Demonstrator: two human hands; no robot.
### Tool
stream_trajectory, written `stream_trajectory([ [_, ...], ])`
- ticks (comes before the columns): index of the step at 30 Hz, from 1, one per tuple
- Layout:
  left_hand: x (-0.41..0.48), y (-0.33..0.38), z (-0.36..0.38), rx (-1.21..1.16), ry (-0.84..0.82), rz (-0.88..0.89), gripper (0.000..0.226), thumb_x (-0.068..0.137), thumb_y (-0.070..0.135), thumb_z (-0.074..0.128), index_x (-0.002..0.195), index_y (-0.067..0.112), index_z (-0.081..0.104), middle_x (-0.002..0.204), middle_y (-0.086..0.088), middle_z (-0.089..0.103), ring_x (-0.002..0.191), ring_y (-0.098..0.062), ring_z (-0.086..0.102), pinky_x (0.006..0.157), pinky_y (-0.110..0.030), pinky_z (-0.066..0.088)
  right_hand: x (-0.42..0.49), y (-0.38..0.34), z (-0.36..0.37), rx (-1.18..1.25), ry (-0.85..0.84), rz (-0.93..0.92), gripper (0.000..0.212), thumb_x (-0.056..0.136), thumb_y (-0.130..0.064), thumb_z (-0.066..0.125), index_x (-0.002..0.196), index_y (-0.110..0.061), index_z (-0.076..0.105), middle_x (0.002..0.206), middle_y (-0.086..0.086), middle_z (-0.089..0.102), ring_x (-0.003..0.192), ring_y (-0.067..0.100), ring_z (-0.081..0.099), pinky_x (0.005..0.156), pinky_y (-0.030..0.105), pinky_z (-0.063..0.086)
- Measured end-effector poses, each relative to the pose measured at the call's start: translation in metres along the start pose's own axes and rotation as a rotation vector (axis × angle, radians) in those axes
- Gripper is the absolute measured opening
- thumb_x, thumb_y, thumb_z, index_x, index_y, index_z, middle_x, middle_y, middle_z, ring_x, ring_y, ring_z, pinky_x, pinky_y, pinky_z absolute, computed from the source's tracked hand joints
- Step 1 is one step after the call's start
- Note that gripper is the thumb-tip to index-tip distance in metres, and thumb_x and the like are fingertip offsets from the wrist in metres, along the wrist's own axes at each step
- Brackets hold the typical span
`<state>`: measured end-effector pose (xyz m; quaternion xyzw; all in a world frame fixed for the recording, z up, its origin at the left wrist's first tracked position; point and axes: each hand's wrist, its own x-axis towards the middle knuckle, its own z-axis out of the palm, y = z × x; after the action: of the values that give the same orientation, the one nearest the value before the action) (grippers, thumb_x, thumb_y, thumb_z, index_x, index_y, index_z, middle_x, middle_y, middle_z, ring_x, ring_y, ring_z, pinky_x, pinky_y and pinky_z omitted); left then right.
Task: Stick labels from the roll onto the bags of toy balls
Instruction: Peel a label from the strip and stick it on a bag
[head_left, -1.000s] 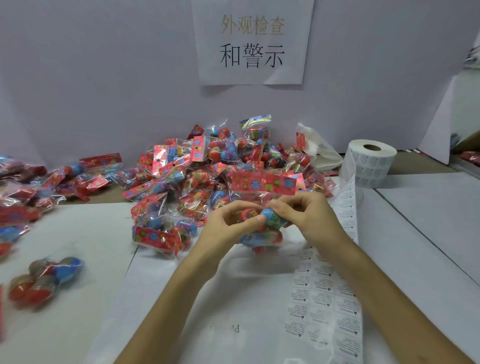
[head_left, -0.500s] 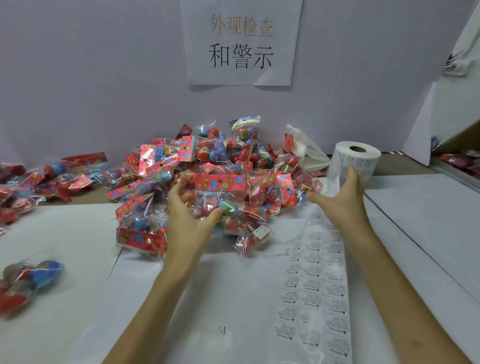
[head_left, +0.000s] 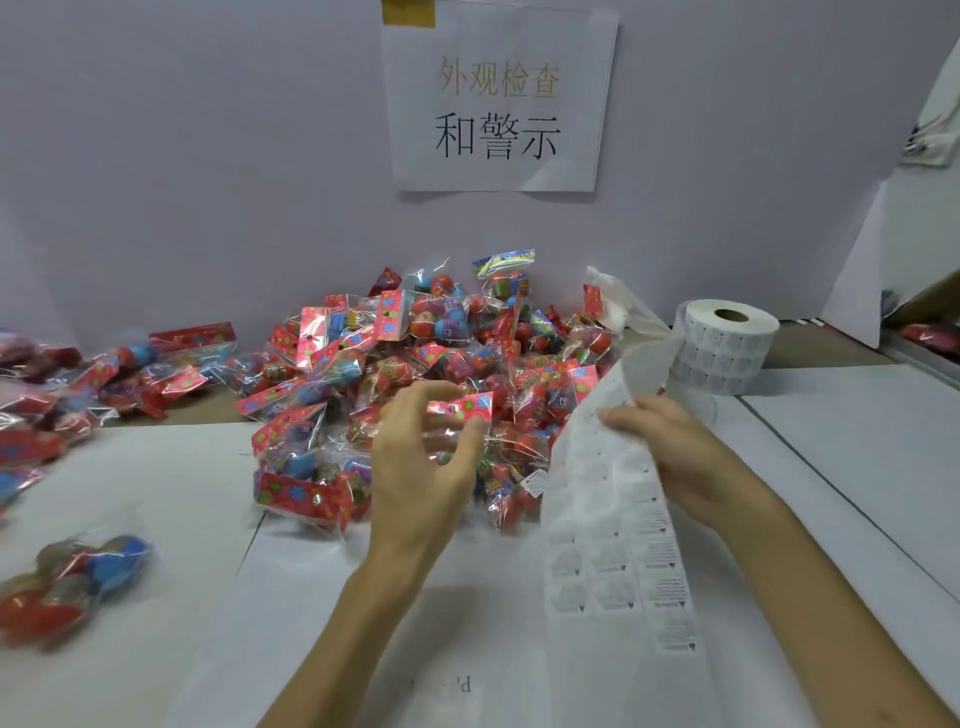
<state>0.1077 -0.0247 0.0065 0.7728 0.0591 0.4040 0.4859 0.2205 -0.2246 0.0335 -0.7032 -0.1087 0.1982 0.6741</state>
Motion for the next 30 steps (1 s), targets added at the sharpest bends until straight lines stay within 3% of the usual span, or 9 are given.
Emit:
stream_trajectory([
  [3,0.003,0.003,-0.001,-0.278,-0.201,-0.235,0.027,0.091,0.033,0.076,0.113,0.023,0.063,0.107,0.004,0.072,0.083,-0.020,0.075,0.065,-0.027,0.061,-0.003,-0.006,-0.009,0.314,-0.087,-0.047,0.030,0.096,-0.023,0.060,0.118,-0.006,0.071,0.115,0.016,0.074,0.103,0.030,0.074,0.072,0.036,0.062],
  [7,0.004,0.001,0.000,-0.555,-0.526,-0.630,0.063,0.081,0.048,0.072,0.135,0.022,0.052,0.131,-0.011,0.065,0.098,-0.034,0.075,0.078,-0.048,0.063,-0.007,-0.008,-0.012,0.463,-0.283,-0.106,0.034,0.095,-0.023,0.056,0.124,-0.015,0.072,0.131,0.016,0.067,0.120,0.033,0.066,0.086,0.042,0.060],
  [10,0.003,-0.003,-0.003,-0.606,-0.754,-0.720,0.063,0.087,0.050,0.070,0.137,0.015,0.058,0.126,-0.016,0.069,0.099,-0.032,0.072,0.079,-0.041,0.062,-0.008,-0.007,-0.008,0.537,-0.337,-0.179,0.037,0.094,-0.015,0.054,0.128,-0.019,0.070,0.134,0.017,0.065,0.123,0.034,0.064,0.092,0.044,0.058],
  [14,0.001,-0.005,-0.011,-0.488,-0.996,-0.623,0.042,0.094,0.036,0.071,0.130,0.013,0.069,0.121,-0.017,0.070,0.100,-0.034,0.067,0.086,-0.036,0.059,-0.005,-0.005,-0.006,0.468,-0.345,-0.274,0.042,0.093,-0.008,0.055,0.133,-0.019,0.064,0.134,0.017,0.065,0.122,0.035,0.064,0.091,0.043,0.058],
  [16,0.000,-0.004,-0.010,-0.433,-0.979,-0.571,0.031,0.096,0.021,0.071,0.125,0.012,0.072,0.124,-0.011,0.073,0.111,-0.033,0.069,0.091,-0.036,0.058,-0.001,-0.001,-0.002,0.336,-0.227,-0.312,0.050,0.094,0.001,0.057,0.141,-0.014,0.053,0.134,0.017,0.065,0.119,0.035,0.066,0.086,0.040,0.060],
  [18,0.000,-0.003,-0.008,-0.441,-0.907,-0.588,0.024,0.095,0.011,0.070,0.119,0.009,0.075,0.119,-0.010,0.075,0.107,-0.028,0.072,0.090,-0.036,0.060,0.003,0.004,0.005,0.095,0.070,-0.371,0.064,0.093,0.008,0.061,0.148,-0.018,0.043,0.139,0.005,0.062,0.114,0.023,0.069,0.083,0.032,0.060],
  [21,0.000,-0.003,-0.005,-0.462,-0.781,-0.623,0.023,0.095,0.006,0.068,0.118,0.006,0.074,0.116,-0.011,0.076,0.099,-0.028,0.071,0.081,-0.034,0.061,0.002,0.010,0.013,-0.304,0.383,-0.530,0.078,0.086,0.000,0.074,0.148,-0.031,0.039,0.141,-0.015,0.049,0.120,0.006,0.056,0.088,0.017,0.051],
  [26,-0.003,-0.003,0.000,-0.477,-0.636,-0.613,0.025,0.095,-0.001,0.063,0.116,0.007,0.075,0.112,-0.011,0.077,0.095,-0.027,0.072,0.080,-0.035,0.062,-0.010,0.007,0.023,-0.676,0.227,-0.939,0.018,0.083,-0.017,0.077,0.098,-0.027,0.075,0.111,-0.020,0.068,0.113,0.007,0.059,0.099,0.023,0.044],
  [30,-0.004,-0.006,0.001,-0.505,-0.585,-0.581,0.021,0.095,0.002,0.067,0.114,0.005,0.075,0.110,-0.017,0.076,0.093,-0.026,0.073,0.083,-0.041,0.061,-0.014,0.014,0.039,-0.824,0.054,-0.865,0.021,0.078,-0.031,0.086,0.097,-0.028,0.078,0.110,-0.016,0.068,0.114,0.010,0.058,0.100,0.045,0.043],
])
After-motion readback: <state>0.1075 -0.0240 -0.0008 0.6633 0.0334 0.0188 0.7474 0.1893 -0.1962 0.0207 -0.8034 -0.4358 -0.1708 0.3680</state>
